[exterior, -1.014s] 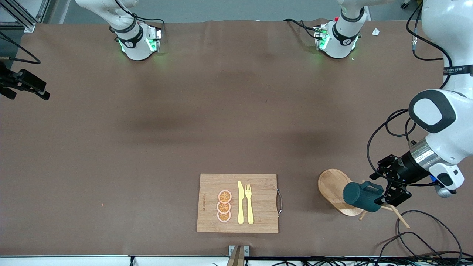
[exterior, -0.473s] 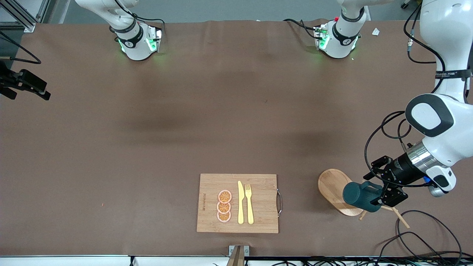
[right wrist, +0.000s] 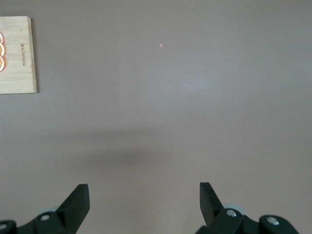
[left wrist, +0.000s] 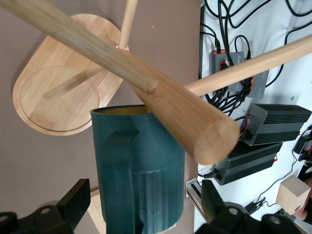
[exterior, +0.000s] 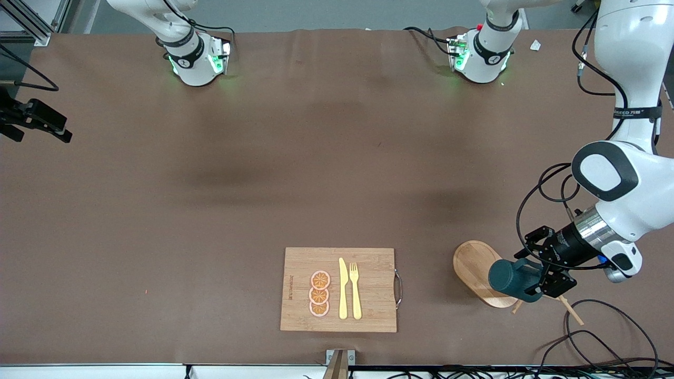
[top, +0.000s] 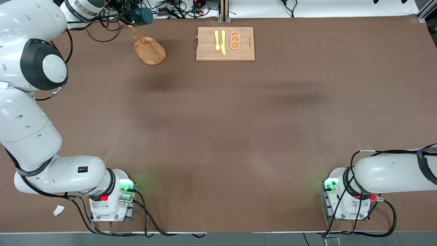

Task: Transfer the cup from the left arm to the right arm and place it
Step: 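Close the left gripper on the teal mug's body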

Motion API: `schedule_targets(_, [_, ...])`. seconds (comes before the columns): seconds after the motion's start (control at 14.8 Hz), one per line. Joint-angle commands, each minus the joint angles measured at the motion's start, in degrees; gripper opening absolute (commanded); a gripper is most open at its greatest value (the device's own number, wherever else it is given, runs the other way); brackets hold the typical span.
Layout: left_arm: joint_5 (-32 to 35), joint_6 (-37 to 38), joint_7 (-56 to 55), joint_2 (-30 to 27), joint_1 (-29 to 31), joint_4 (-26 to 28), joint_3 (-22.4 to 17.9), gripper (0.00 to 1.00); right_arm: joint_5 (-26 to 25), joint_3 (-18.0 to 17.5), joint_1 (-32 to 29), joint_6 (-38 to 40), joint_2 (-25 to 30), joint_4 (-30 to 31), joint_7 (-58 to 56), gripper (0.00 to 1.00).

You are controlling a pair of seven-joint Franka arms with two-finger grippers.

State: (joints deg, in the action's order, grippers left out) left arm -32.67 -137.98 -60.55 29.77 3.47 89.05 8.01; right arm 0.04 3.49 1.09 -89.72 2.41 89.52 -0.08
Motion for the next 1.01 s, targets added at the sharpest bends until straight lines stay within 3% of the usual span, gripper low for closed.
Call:
schedule_targets(0.0, [-1.6,-1.0,0.5,0.6,0.0,-0.1,0.2,1.00,0.1,-0.3,-0.2,-0.3,0.6,0.7,0.3,1.00])
schedule_targets(0.68, [-1.3,-2.8,0.7,2.6,-0.7,-0.5,0.3,0.99,0.1,-0.3,-0.2,-0.4,0.6,0.7,0.3,1.00])
schedule_targets(0.95, [-1.3,-2.8,1.1,2.7,-0.5,-0.7,0.4,0.81,0.0,-0.3,-0.2,-0.4,0.6,0.7,0.3,1.00])
